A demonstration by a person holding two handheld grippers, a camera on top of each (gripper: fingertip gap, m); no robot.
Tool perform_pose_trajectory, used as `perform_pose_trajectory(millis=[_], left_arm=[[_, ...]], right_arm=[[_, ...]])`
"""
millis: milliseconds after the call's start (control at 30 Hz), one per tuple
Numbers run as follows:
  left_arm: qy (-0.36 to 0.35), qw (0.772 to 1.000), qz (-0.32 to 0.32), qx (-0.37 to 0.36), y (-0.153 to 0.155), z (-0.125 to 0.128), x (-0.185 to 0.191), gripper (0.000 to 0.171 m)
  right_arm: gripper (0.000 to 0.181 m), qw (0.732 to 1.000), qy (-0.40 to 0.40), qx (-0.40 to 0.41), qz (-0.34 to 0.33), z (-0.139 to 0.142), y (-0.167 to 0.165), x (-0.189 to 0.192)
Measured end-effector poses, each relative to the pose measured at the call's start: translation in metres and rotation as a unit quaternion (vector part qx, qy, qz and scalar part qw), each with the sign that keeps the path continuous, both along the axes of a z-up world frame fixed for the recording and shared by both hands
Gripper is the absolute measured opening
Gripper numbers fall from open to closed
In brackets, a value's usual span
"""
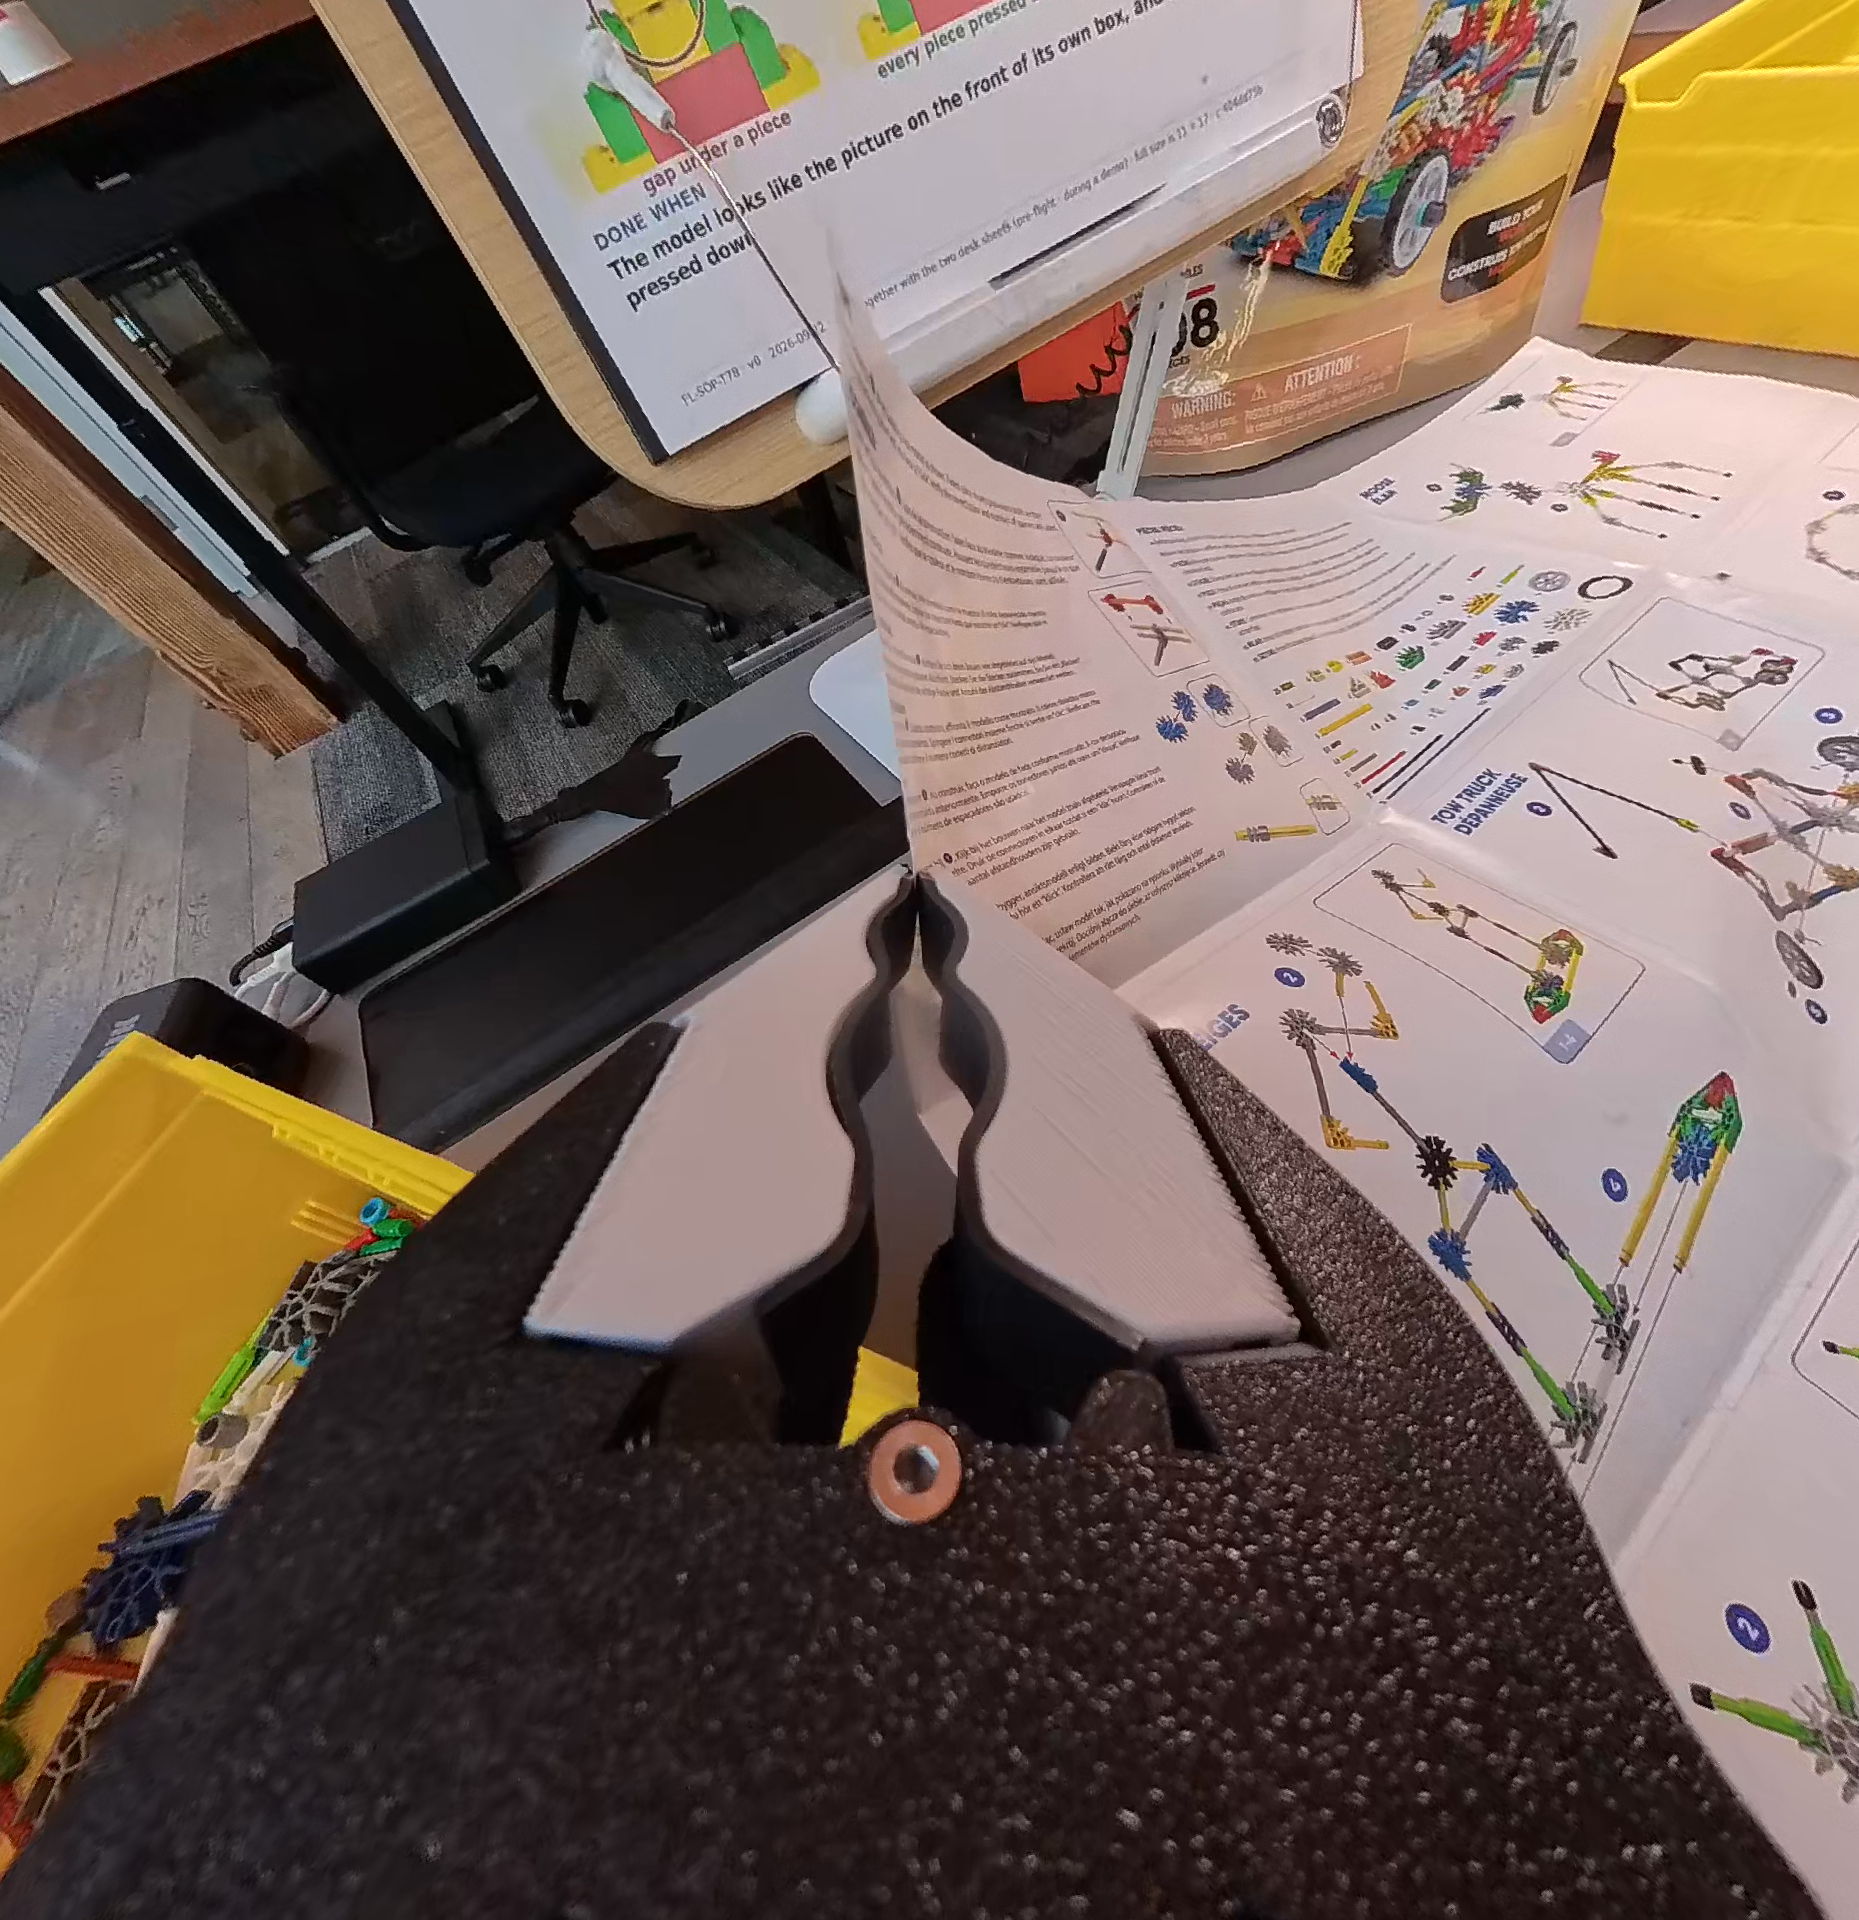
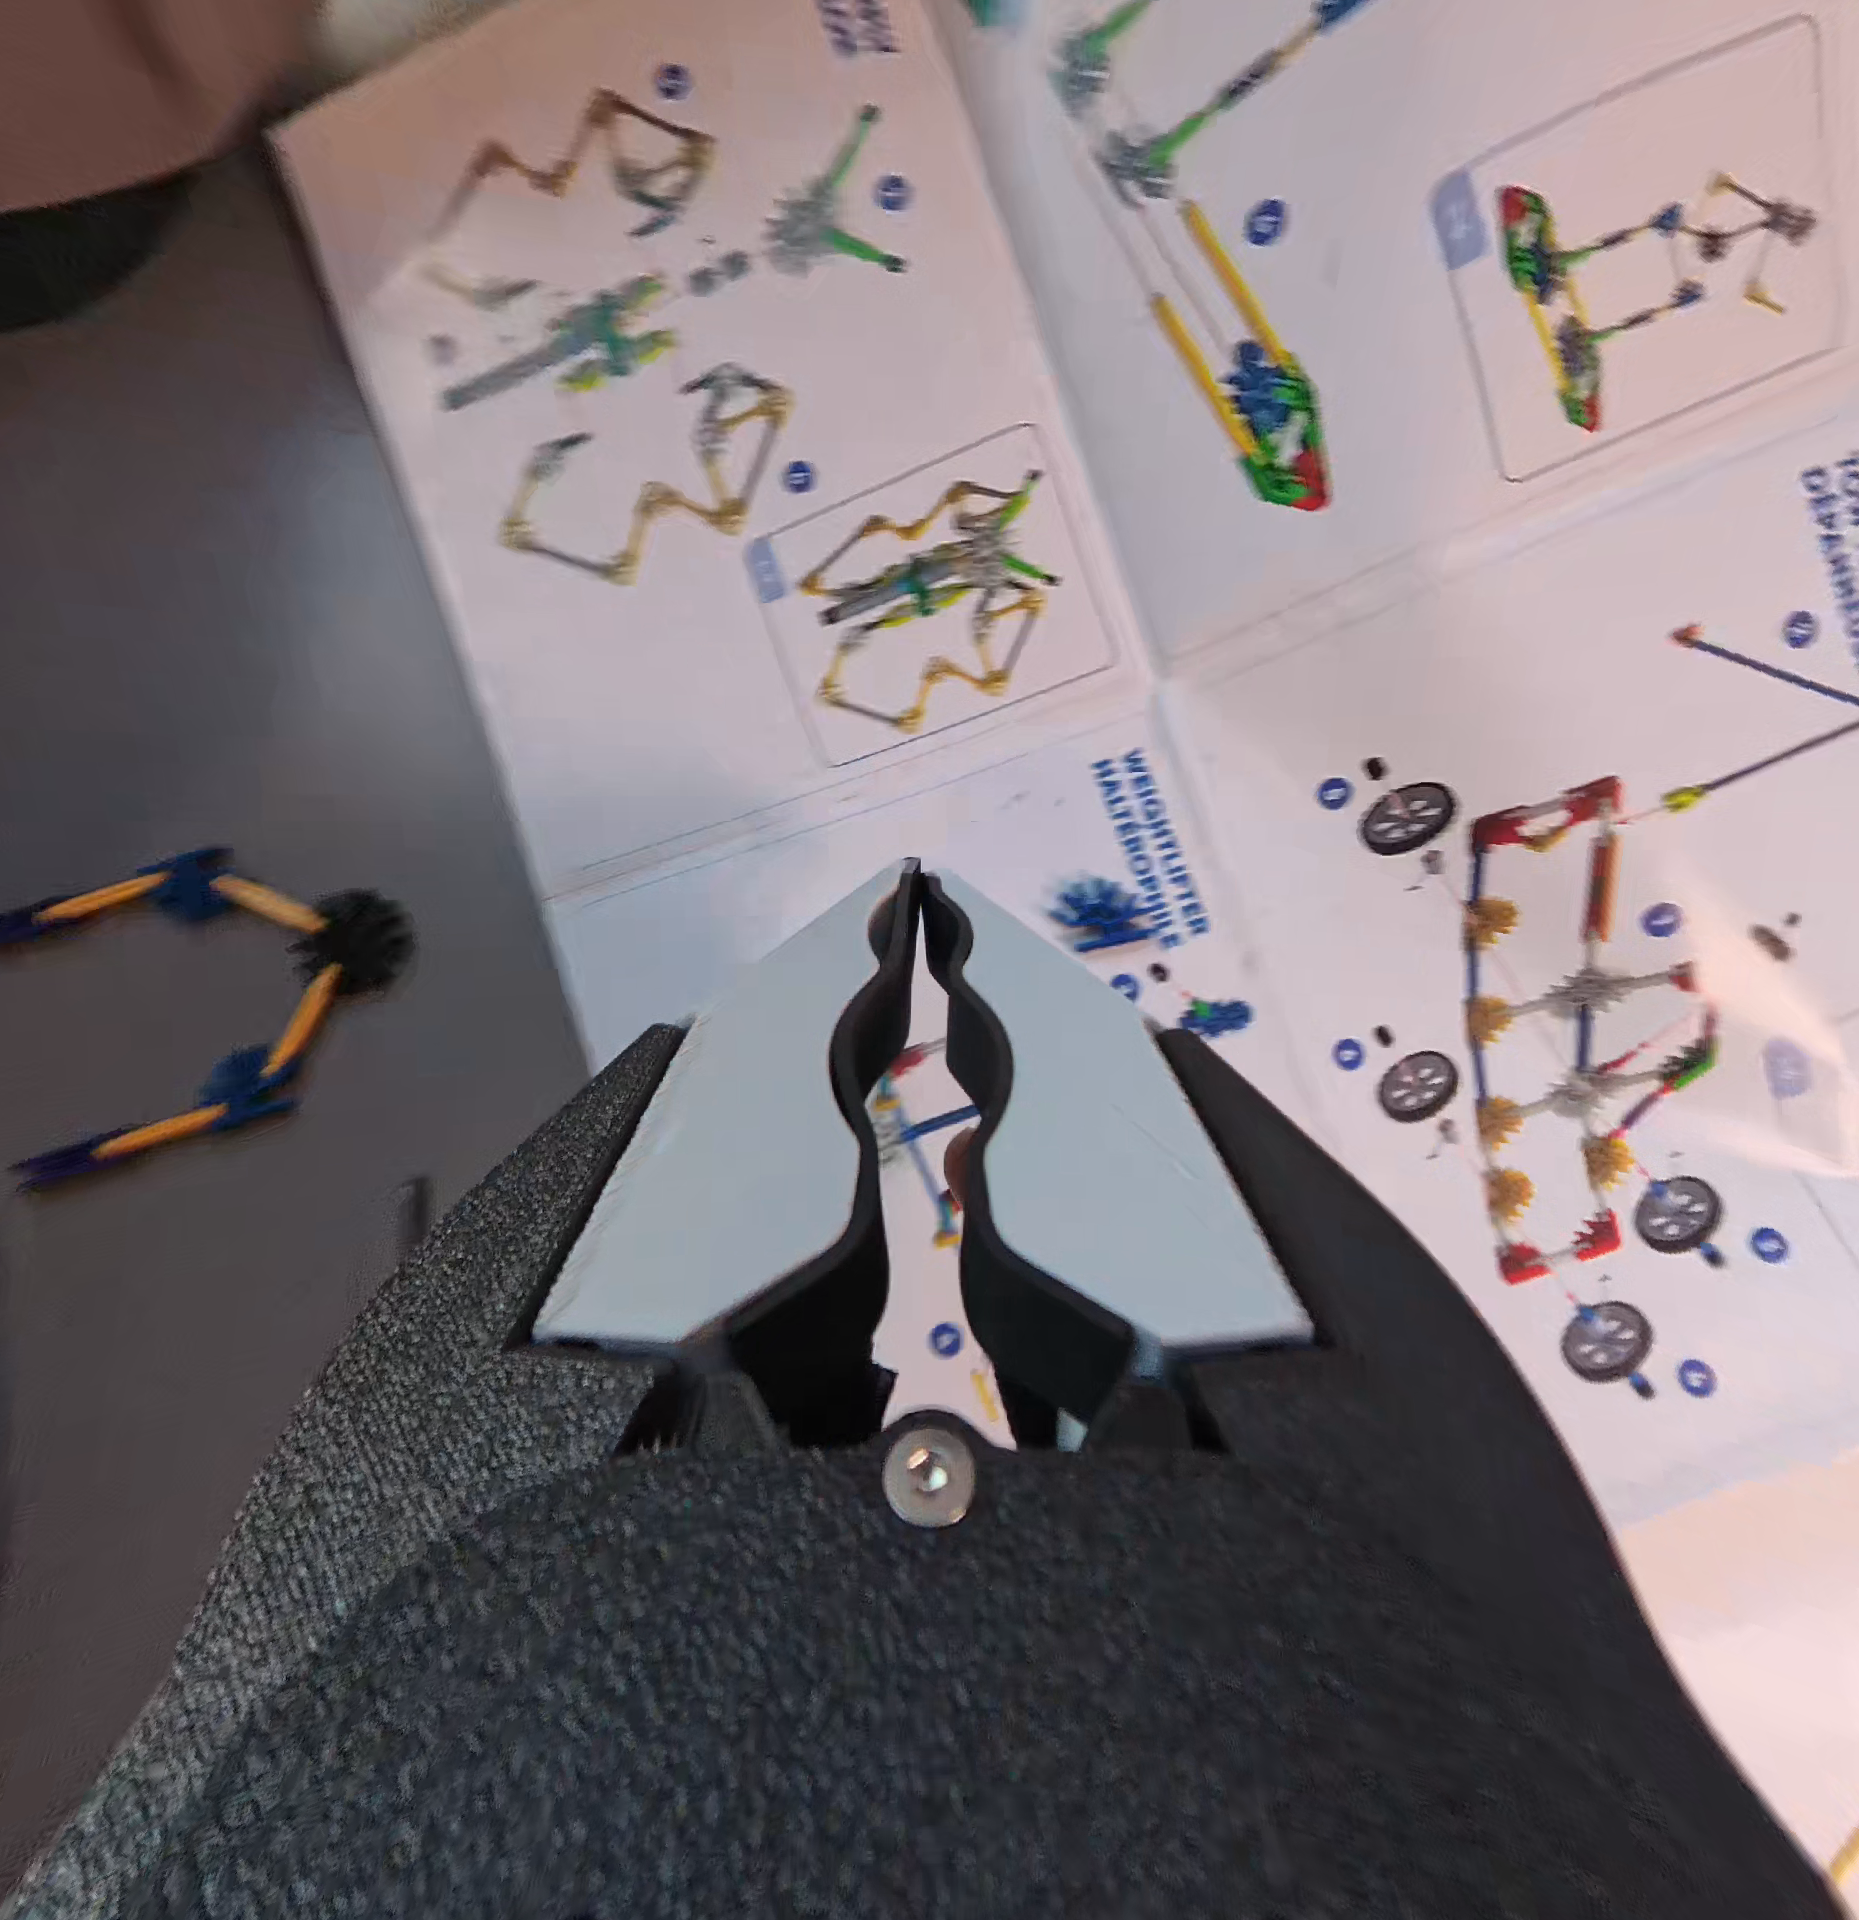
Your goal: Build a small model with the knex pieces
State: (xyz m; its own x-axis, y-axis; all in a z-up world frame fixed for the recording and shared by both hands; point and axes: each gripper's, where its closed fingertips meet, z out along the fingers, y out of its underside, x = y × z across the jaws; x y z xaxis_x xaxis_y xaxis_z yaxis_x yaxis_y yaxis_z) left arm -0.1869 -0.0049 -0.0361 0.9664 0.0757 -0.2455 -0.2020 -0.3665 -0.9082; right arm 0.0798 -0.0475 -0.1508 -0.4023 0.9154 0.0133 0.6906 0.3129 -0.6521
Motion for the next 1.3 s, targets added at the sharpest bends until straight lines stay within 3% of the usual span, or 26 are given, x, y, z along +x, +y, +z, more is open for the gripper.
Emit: perform_pose_trajectory(millis=[167,367,500,667,767,967,1300], left_arm=[[0.005,1.0,0.004,-0.002,0.002,-0.003,-0.001,0.0],[0.017,1.0,0.009,0.003,0.004,0.0,0.0,0.0],[0.019,1.0,0.01,0.003,0.003,-0.002,0.001,0.0],[0.038,0.999,-0.028,0.025,-0.001,0.008,0.009,0.0],[0.038,0.998,-0.037,0.044,-0.006,0.016,0.007,0.0],[0.052,0.994,-0.045,0.081,-0.013,0.032,0.006,0.0],[0.069,0.993,-0.038,0.089,-0.009,0.033,0.01,0.0]], right_arm=[[0.0,0.996,-0.045,0.002,0.071,0.001,-0.04,0.076],[0.0,0.995,-0.081,0.022,0.051,-0.025,-0.042,0.116],[0.016,0.998,-0.044,0.008,0.032,-0.007,-0.031,0.11],[0.029,0.999,0.004,-0.035,-0.041,0.033,0.026,0.097],[0.032,0.997,0.009,-0.061,-0.041,0.042,0.038,0.097],[0.032,0.996,0.011,-0.083,-0.029,0.034,0.032,0.097],[0.029,0.997,-0.021,-0.048,0.053,-0.002,-0.034,0.096]])
